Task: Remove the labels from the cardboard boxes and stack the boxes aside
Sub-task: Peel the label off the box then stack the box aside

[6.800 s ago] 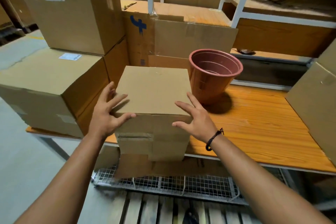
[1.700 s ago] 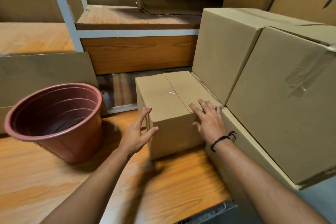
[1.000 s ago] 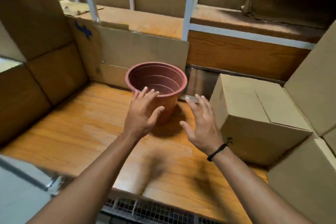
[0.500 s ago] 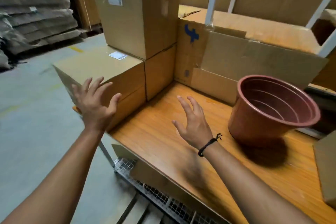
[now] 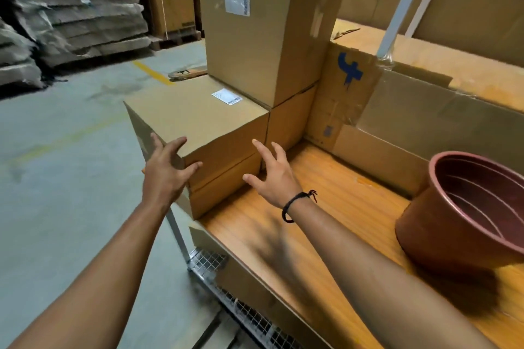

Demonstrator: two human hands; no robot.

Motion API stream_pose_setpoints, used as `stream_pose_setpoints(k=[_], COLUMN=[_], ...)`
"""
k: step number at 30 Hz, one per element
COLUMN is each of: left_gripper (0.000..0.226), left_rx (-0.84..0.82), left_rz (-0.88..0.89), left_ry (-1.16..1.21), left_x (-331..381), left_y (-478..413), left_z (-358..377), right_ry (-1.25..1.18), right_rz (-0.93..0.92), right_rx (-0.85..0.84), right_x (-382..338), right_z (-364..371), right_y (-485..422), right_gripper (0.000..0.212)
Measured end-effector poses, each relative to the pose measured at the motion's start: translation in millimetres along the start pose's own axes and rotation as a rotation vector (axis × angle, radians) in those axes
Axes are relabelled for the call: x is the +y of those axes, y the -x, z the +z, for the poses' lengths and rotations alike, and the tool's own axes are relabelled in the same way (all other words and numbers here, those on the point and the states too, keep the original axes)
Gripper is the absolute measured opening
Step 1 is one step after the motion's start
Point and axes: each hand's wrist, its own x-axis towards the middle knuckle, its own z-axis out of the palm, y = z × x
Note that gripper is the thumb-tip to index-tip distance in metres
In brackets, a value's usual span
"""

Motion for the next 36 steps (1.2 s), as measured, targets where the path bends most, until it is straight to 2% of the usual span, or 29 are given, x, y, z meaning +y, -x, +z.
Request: stream_pose_setpoints(k=[7,10,15,22,31,36], left_gripper=[0.073,0.076,0.081,0.063,0.065,0.064], left_rx=[-0.02,-0.019,-0.006,-0.015,-0.133,-0.249], left_rz=[0.118,0.115,0.115,0.301,0.458,0.541], left_ry=[0.132,0.172,0.148,0.131,0.261,0.358], left_x=[-17.3,-17.9,-9.7,-3.0,12.7,33.4], left_y=[38.5,45.7,51.4,88.3,126.4,135.7], left_z=[-27.7,-32.3,-32.7,-38.5,-38.1,-20.5], right_ry=[-0.059,-0.107,-0.137,-0.119,-0.039,0.035], right_rz=[0.003,-0.103,-0.191,-0.26,-0.155,-0.082], right_rx=[0.038,0.003,0.088,0.234,0.392,0.544], right_x=[13.4,22.2,29.8,46.6,50.4,59.4], right_z=[-13.8,-11.7,-13.8,-26.9,-38.5,-54.8], right_y=[-56.2,-61.7,-49.5,30.2,140.0,199.6], right_gripper=[0.094,0.089,0.081,0.075,0.078,0.076])
